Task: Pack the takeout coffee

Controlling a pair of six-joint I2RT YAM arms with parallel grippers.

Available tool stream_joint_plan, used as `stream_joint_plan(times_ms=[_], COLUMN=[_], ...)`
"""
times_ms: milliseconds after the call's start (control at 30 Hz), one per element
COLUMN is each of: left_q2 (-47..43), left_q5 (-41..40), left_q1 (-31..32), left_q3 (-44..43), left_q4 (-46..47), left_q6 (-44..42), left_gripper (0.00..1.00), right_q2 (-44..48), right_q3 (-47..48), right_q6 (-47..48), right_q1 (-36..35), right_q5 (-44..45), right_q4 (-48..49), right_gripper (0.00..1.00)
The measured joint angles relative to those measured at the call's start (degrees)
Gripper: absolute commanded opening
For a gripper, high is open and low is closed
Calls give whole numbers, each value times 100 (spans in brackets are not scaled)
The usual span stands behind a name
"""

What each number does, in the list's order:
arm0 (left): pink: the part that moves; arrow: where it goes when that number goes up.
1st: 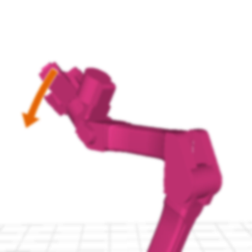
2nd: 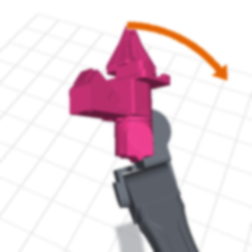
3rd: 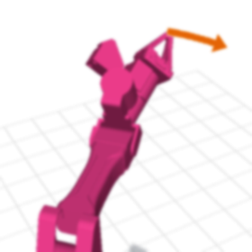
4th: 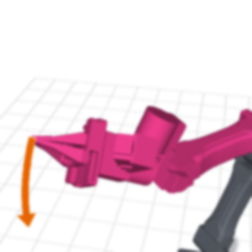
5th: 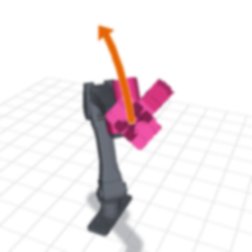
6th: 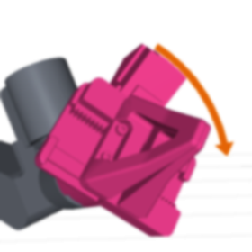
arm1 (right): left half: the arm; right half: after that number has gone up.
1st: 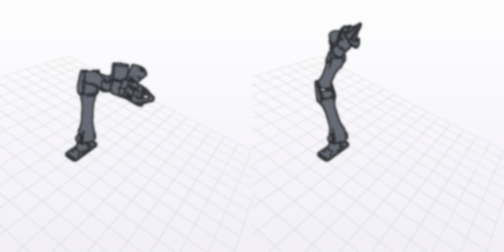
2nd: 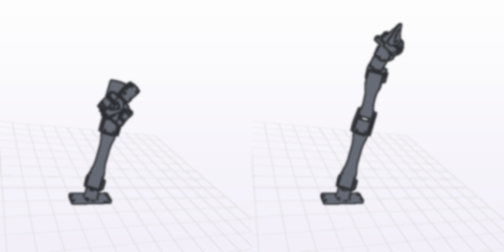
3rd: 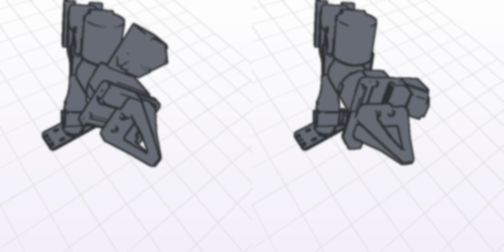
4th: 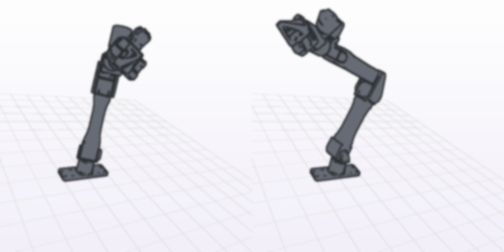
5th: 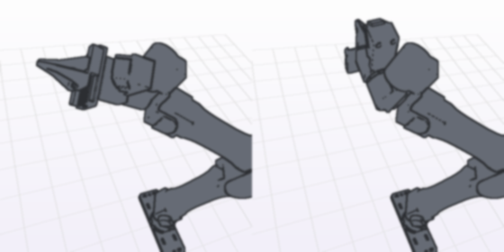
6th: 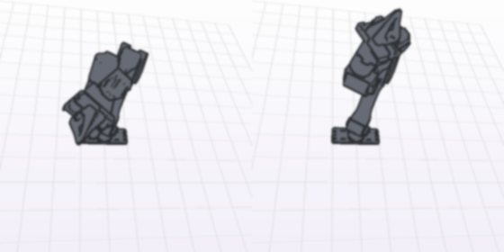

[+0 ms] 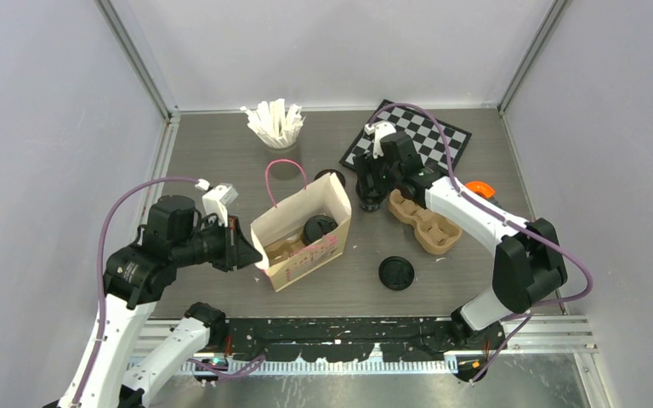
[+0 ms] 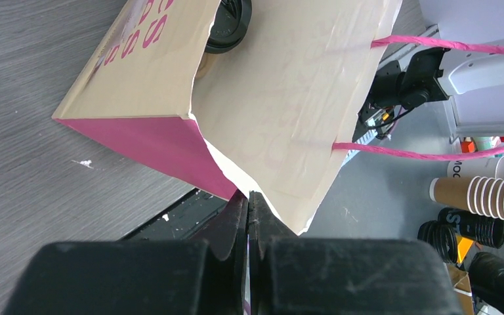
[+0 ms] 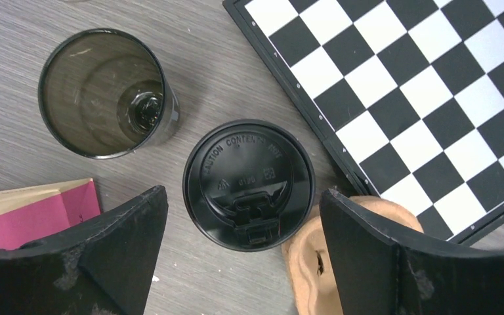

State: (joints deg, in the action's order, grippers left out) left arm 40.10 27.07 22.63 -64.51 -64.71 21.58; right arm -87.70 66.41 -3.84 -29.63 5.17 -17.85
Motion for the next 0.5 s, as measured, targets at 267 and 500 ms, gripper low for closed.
stream_joint_plan(times_ms=[267, 500], left_q2=[2, 13], left_q5=[22, 57], left_q1=[2, 2], left_q3=[0, 0], left_q4=[-7, -9], left_q6=[-103, -125], left_gripper=[0, 0], right_q2=[-212, -597], right_q3=[-22, -20], right_q6=[267, 542], right_q1=[-94, -118], right_q5=[-52, 22], right_q4=[435, 466], right_gripper=[88, 86])
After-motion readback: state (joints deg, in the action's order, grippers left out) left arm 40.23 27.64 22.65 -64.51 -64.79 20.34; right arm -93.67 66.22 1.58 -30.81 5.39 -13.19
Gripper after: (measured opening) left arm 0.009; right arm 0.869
